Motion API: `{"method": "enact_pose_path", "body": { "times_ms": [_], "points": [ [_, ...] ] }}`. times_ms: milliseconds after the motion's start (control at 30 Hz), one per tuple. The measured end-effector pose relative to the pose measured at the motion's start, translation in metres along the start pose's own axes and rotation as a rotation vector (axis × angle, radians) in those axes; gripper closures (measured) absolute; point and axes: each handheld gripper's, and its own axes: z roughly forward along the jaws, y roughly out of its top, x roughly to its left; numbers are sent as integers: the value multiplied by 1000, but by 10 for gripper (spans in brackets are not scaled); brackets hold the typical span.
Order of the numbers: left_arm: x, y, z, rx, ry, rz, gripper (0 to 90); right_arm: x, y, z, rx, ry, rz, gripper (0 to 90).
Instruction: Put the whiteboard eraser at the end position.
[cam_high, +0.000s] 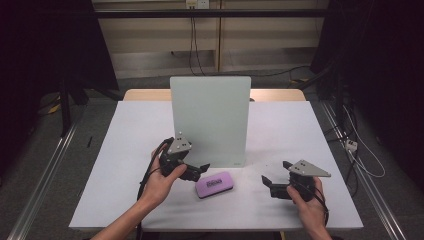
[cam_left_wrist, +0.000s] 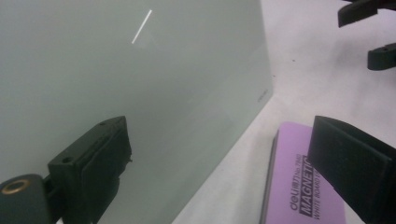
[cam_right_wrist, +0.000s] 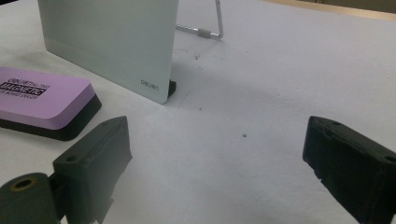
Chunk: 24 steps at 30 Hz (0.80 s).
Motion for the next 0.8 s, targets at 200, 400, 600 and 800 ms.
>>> {"method": "enact_pose_path", "body": {
  "times_ms": [200, 400, 600, 800],
  "points": [
    [7, -3, -12, -15, 35, -9, 58, -1, 0, -1, 0, -3, 0, 77],
    [13, -10, -26, -43, 64, -21, 54, -1, -1, -2, -3, -5, 2, 77],
    [22, -20, -39, -54, 89, -60, 54, 0, -1, -2, -2, -6, -1, 77],
    [30, -32, -51, -64, 114, -99, 54, 0, -1, -2, 0, -8, 1, 77]
  ]
}}
